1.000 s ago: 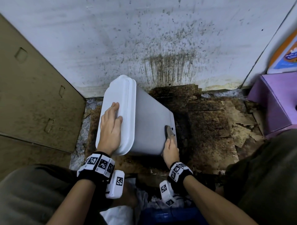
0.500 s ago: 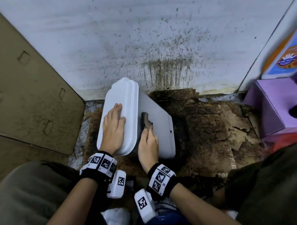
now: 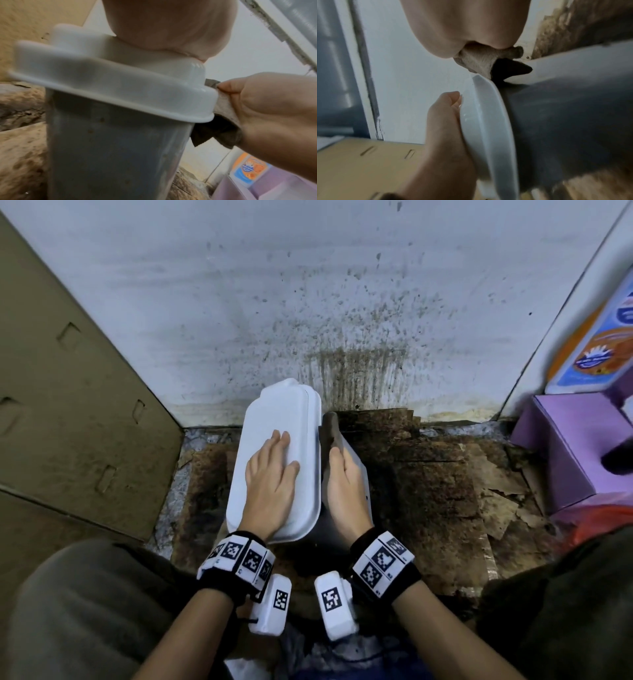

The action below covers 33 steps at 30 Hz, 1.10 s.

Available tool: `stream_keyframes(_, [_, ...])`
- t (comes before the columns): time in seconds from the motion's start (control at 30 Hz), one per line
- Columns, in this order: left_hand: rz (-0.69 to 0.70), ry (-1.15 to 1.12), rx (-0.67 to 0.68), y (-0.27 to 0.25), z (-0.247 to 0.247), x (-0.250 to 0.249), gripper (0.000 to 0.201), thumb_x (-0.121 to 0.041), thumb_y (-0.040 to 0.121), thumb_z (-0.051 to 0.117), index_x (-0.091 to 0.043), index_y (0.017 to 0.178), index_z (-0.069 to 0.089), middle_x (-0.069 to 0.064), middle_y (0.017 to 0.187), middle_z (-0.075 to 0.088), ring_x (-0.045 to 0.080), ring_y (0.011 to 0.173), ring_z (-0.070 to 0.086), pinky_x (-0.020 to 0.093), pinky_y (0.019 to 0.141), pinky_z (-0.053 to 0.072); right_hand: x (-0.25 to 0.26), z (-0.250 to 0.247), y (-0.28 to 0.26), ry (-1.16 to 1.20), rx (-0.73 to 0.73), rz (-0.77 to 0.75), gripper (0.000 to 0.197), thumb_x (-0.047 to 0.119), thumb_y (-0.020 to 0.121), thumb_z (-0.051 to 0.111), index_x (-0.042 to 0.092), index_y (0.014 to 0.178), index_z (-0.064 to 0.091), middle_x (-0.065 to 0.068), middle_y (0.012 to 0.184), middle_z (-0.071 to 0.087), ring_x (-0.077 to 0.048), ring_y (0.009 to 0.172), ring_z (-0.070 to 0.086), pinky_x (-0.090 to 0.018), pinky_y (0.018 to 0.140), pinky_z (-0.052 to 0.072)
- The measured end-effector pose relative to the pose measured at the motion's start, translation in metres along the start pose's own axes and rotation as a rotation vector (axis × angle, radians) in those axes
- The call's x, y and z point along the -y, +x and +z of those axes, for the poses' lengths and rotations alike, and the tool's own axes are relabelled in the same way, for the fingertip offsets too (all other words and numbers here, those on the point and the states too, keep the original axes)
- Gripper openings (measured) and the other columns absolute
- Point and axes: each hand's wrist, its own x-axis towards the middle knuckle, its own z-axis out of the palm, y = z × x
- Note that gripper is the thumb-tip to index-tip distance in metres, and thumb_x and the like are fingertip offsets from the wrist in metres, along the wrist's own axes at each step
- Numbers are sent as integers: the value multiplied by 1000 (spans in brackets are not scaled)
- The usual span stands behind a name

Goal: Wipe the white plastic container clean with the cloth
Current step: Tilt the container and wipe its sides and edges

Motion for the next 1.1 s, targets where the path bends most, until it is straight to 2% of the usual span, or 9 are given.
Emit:
stream_keyframes(0.13, [-44, -78, 65, -1, 0, -15, 68, -48, 93, 33, -29, 158, 30, -9, 167, 20, 11, 152, 12, 28, 121, 5, 6, -14, 2, -221, 80, -94, 32, 35, 108, 34, 28, 123, 60, 11, 117, 63, -5, 111, 58, -40, 109, 44])
stream_keyframes(0.23, [-67, -245, 111, 0, 2, -28, 55, -40, 101, 40, -28, 155, 38, -12, 166, 23, 6, 152, 11, 31, 125, 7, 2, -25, 11, -436, 92, -152, 52, 51, 102, 28, 32, 148, 45, 1, 132, 59, -15, 124, 53, -43, 111, 41])
stream_keyframes(0.33, [-84, -459, 149, 3, 6, -34, 42, -20, 106, 48, -26, 148, 49, -13, 161, 34, 1, 149, 20, 33, 127, 12, -6, -40, 22, -532, 96, -147, 65, 65, 94, 22, 42, 155, 26, 1, 143, 53, -19, 134, 48, -48, 113, 38])
stream_keyframes(0.43, [-54, -587, 130, 6, 6, -35, 39, -14, 103, 54, -23, 141, 57, -13, 149, 51, -3, 140, 41, 26, 121, 29, 3, -57, 22, -591, 106, -122, 54, 52, 103, 26, 42, 156, 25, -2, 139, 55, -21, 132, 49, -47, 111, 39])
stream_keyframes(0.53, [9, -512, 62, 9, 0, -33, 35, -12, 103, 53, -20, 137, 57, -9, 145, 53, -1, 135, 45, 16, 113, 33, 19, -73, 22, -597, 140, -71, 50, 39, 109, 29, 34, 158, 26, 1, 122, 60, -19, 117, 56, -39, 97, 46])
stream_keyframes(0.67, [-66, -141, -23, 14, -6, -21, 48, -35, 95, 44, -17, 139, 52, 3, 145, 47, 24, 140, 35, 44, 118, 29, 29, -85, 27, -646, 137, -7, 50, 40, 109, 27, 31, 158, 25, 1, 121, 57, -17, 103, 53, -31, 86, 41])
stream_keyframes(0.83, [-475, -42, 164, 10, 1, -23, 55, -45, 105, 37, -4, 141, 42, 22, 149, 38, 35, 140, 35, 43, 110, 30, 17, -106, 36, -697, 146, 37, 63, 62, 100, 28, 37, 157, 18, -4, 144, 53, -26, 123, 55, -46, 103, 46])
stream_keyframes(0.97, [-489, -110, 147, 9, 9, -21, 53, -54, 105, 32, -7, 98, 56, 16, 111, 61, 31, 106, 56, 37, 82, 37, 6, -112, 34, -635, 189, 32, 87, 86, 80, 46, 50, 153, 14, 7, 149, 45, -20, 131, 51, -48, 107, 46])
stream_keyframes(1.1, [-464, -154, 184, 6, 19, -19, 61, -72, 95, 38, -13, 95, 51, 7, 101, 61, 29, 97, 60, 41, 82, 48, 3, -114, 38, -588, 160, 62, 102, 89, 70, 57, 41, 153, 22, 8, 145, 47, -19, 130, 52, -49, 105, 49])
